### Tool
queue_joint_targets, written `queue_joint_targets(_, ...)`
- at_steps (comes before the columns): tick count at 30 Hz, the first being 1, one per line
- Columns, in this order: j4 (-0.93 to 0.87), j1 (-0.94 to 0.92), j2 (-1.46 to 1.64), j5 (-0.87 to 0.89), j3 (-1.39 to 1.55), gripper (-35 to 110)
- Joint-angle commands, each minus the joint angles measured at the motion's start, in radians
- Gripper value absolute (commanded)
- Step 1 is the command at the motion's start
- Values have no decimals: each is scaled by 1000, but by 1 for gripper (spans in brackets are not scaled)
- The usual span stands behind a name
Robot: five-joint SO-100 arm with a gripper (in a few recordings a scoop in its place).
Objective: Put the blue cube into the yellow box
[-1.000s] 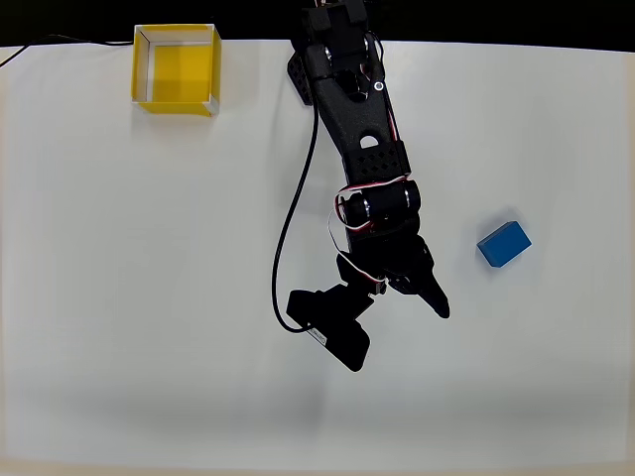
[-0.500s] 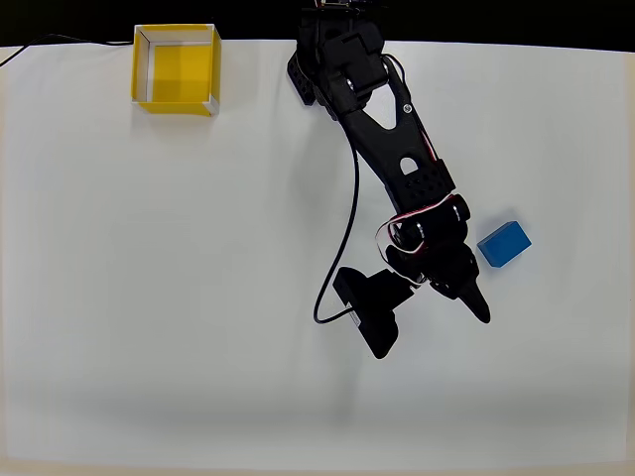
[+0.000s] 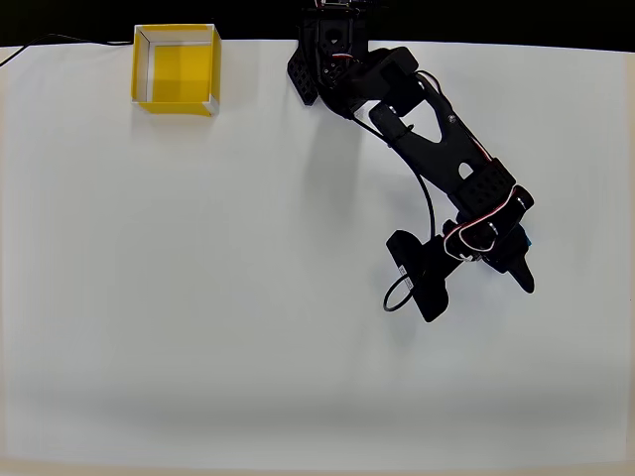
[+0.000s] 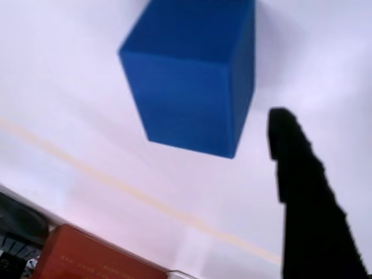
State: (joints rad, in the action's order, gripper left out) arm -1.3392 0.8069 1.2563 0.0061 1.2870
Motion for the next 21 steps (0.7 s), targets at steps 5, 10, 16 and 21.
queue_joint_targets(5,-17,28,-61,37,-181,60)
queue_joint_targets(10,-23,37,-132,57,-238,59)
queue_joint_targets(16,-25,69,-190,74,-293,58)
queue_joint_targets(21,-26,92,-239,83,-334,55)
